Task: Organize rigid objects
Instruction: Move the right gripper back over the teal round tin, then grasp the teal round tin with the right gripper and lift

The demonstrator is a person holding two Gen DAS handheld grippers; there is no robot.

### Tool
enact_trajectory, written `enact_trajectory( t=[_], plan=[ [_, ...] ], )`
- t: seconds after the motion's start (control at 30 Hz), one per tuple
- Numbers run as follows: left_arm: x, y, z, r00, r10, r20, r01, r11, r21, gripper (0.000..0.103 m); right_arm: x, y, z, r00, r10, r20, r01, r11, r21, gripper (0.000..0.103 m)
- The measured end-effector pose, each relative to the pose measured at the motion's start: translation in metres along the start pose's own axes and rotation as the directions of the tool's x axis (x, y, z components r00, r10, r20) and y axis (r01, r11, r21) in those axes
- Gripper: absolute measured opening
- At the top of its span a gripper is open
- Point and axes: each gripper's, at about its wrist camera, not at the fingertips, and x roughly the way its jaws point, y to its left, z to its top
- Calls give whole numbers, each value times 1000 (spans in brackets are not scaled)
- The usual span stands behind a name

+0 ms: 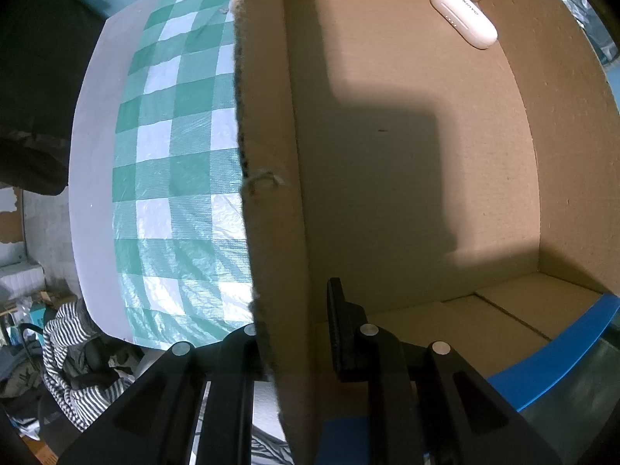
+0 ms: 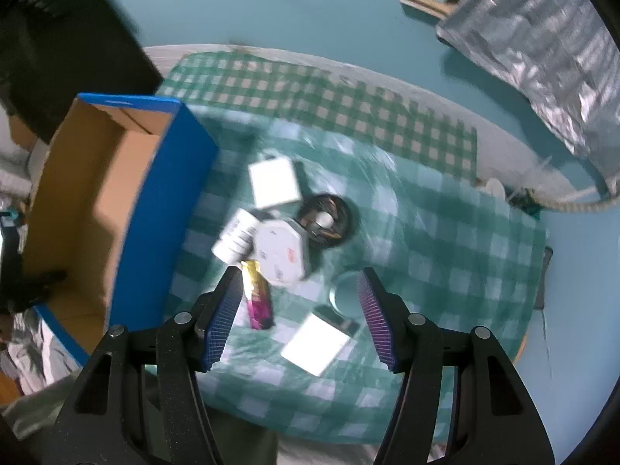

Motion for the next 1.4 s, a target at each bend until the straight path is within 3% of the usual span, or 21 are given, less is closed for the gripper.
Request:
enact_trajectory(
  t=[0.23,0.83,1.17,1.4],
  plan=[
    [-2,-4,2,1000,4,-1,-4,1000,5,16,24,-31,-14,1000,7,-16,-6,998,66,61],
    [-3,-11,4,1000,14,-9,-14,1000,-16,16,83,-47,-25,1000,-15,-26,16,999,46,61],
    [-5,-16,3,1000,17,-11,-17,1000,-17,16,96,-48,-25,1000,4,-30,-2,998,57,46],
    [-5,-18,2,1000,19,-9,-19,1000,-15,16,94,-43,-27,999,11,-33,-10,999,39,44]
  ],
)
